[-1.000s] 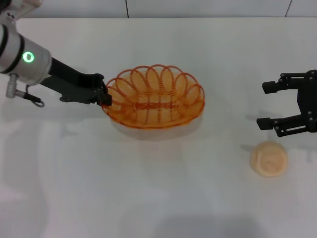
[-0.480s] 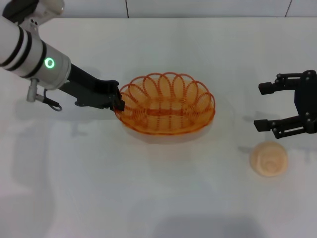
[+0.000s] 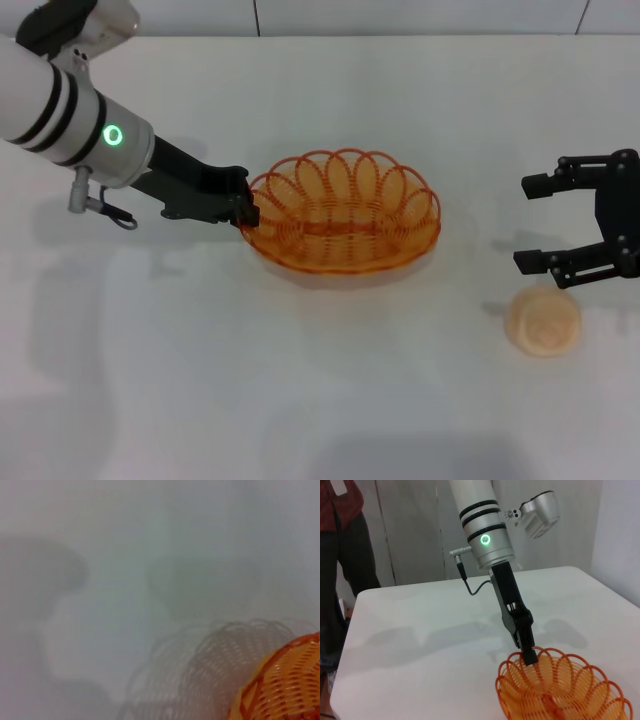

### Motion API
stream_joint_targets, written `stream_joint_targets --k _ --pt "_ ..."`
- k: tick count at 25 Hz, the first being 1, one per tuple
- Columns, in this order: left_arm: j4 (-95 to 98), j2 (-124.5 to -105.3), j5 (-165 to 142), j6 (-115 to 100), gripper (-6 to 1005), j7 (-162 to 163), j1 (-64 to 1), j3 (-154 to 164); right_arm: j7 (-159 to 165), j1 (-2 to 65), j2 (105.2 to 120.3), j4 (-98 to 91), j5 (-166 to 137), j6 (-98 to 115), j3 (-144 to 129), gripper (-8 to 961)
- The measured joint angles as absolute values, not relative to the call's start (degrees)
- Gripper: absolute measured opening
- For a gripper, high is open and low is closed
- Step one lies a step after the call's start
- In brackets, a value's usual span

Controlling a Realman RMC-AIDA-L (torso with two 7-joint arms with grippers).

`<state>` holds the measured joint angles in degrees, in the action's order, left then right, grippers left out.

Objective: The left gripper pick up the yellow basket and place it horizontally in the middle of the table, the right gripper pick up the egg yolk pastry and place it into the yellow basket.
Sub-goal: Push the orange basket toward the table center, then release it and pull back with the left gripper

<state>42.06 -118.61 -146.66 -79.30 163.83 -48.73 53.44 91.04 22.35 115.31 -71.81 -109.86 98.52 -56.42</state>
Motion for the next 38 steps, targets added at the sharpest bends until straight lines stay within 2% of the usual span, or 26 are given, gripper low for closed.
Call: stream_joint_targets --k 25,31,38 --pt "41.33 -118.92 -146.15 -79.38 144 163.74 -48.07 54.74 91.06 22.37 115.31 -71.92 -109.86 99.64 -56.42 831" --pt "41.8 -118.77 -145.32 -79.41 368 163.21 -47.48 54.4 91.06 22.26 115.31 -71.93 -109.86 99.61 -56.38 830" --pt "46.46 -117.73 -142.39 -79.51 696 159.01 -45.42 54.22 91.02 22.23 115.31 -71.57 -109.86 99.61 -56.45 829"
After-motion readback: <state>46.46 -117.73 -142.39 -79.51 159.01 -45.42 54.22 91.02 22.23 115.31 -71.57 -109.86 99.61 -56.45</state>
